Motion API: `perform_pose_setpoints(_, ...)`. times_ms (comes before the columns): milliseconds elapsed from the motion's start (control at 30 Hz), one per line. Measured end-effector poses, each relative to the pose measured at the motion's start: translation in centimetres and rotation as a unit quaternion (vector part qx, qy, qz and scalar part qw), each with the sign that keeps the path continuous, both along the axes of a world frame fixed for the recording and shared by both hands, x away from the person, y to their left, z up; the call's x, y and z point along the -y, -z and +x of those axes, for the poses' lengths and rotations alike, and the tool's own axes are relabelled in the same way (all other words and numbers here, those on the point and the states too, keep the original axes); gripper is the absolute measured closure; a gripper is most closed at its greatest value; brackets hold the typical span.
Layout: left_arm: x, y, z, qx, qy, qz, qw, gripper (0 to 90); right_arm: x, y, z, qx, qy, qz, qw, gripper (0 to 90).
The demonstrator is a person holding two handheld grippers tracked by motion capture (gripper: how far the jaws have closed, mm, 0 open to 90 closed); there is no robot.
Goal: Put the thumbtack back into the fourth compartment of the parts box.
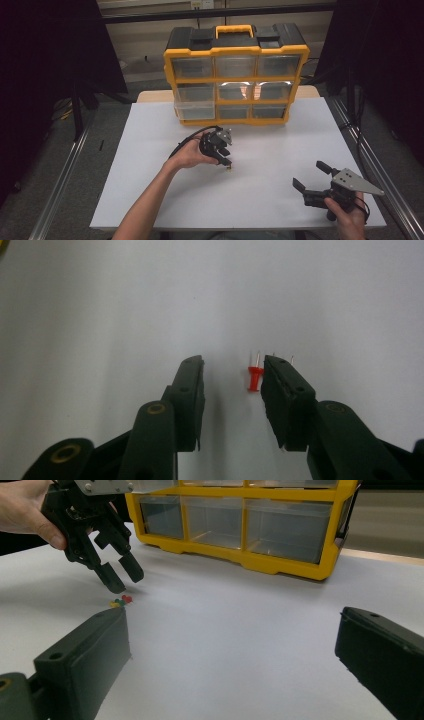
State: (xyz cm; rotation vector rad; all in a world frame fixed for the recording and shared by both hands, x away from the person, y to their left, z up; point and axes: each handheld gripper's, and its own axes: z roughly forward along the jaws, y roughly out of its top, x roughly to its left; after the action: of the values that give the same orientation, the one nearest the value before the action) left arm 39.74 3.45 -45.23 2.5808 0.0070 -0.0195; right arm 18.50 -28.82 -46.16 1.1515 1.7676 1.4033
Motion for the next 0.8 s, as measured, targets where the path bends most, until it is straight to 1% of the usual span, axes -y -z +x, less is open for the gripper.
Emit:
perform_pose_setpoints(33, 0.05, -0.05, 0.02, -0.001, 0.008, 0.001, 1.0, 61.4, -0.01, 0.01, 0.01, 0.002, 0.0, -0.001, 1.0, 0.9)
perform_pose_setpoints(67, 0.12, -0.05, -0.06, 0.003, 0.005, 0.002, 1.0, 61.9, -0.02, 0.02, 0.02, 0.002, -0.001, -0.001, 1.0, 0.9)
perform_pose_setpoints(133, 0.17, -0.06, -0.11, 0.0, 0.008, 0.001, 1.0, 63.2, -0.01, 0.01, 0.0, 0.001, -0.001, 0.0, 1.0, 0.9)
perform_pose_setpoints(167, 0.2, -0.07, -0.09, -0.001, 0.013, 0.005, 0.9999, 64.1, -0.01, 0.01, 0.0, 0.001, 0.001, -0.001, 1.0, 0.8)
perform_pose_setpoints(200, 0.25, -0.09, -0.05, -0.011, 0.019, 0.01, 0.9997, 64.6, 0.0, 0.01, 0.0, 0.0, 0.0, -0.001, 1.0, 0.9)
perform_pose_setpoints(233, 0.32, 0.01, -0.08, -0.011, 0.018, 0.011, 0.9997, 64.7, 0.0, 0.0, -0.01, 0.0, 0.0, 0.0, 1.0, 0.9)
perform_pose_setpoints(300, 0.37, 0.04, -0.02, -0.013, 0.025, 0.018, 0.9995, 66.5, 0.0, 0.02, 0.0, 0.001, 0.001, -0.001, 1.0, 0.9)
perform_pose_setpoints(333, 0.39, 0.14, -0.04, -0.013, 0.02, 0.015, 0.9996, 66.5, 0.01, 0.01, -0.01, 0.001, 0.0, -0.001, 1.0, 0.9)
perform_pose_setpoints(367, 0.39, 0.18, 0.04, -0.014, 0.025, 0.016, 0.9995, 67.4, 0.01, 0.0, -0.03, 0.001, 0.001, -0.001, 1.0, 0.8)
perform_pose_setpoints(400, 0.41, 0.33, -0.01, -0.014, 0.017, 0.015, 0.9996, 67.8, 0.05, 0.0, -0.05, 0.001, -0.001, -0.001, 1.0, 0.8)
perform_pose_setpoints(467, 0.45, 0.42, 0.08, -0.015, 0.019, 0.021, 0.9995, 68.9, 0.07, 0.01, -0.03, 0.001, 0.0, -0.001, 1.0, 0.8)
perform_pose_setpoints(500, 0.49, 0.58, -0.05, -0.008, 0.008, 0.018, 0.9998, 69.1, 0.09, 0.01, -0.02, 0.001, 0.0, -0.001, 1.0, 0.9)
perform_pose_setpoints(533, 0.51, 0.65, -0.08, -0.009, 0.006, 0.017, 0.9998, 69.9, 0.09, 0.01, -0.02, 0.001, -0.002, 0.0, 1.0, 0.8)
perform_pose_setpoints(600, 0.54, 0.72, -0.03, -0.012, 0.007, 0.015, 0.9998, 71.2, 0.05, 0.01, -0.04, 0.0, -0.002, 0.0, 1.0, 0.8)
perform_pose_setpoints(633, 0.55, 0.74, -0.05, -0.01, 0.007, 0.017, 0.9998, 71.4, 0.03, 0.01, -0.04, 0.0, -0.002, 0.0, 1.0, 0.8)
perform_pose_setpoints(667, 0.52, 0.66, 0.13, -0.02, 0.017, 0.021, 0.9994, 71.4, 0.05, 0.01, -0.04, 0.0, -0.002, 0.0, 1.0, 0.8)
perform_pose_setpoints(733, 0.51, 0.68, 0.21, -0.019, 0.02, 0.022, 0.9994, 72.4, 0.04, 0.02, -0.03, 0.0, 0.0, 0.0, 1.0, 0.8)
perform_pose_setpoints(767, 0.46, 0.69, 0.16, -0.021, 0.014, 0.023, 0.9994, 72.6, 0.04, 0.02, -0.03, -0.001, 0.001, 0.001, 1.0, 0.8)
perform_pose_setpoints(800, 0.47, 0.81, 0.06, -0.013, 0.007, 0.02, 0.9997, 73.9, 0.04, 0.02, -0.02, -0.001, 0.001, 0.001, 1.0, 0.8)
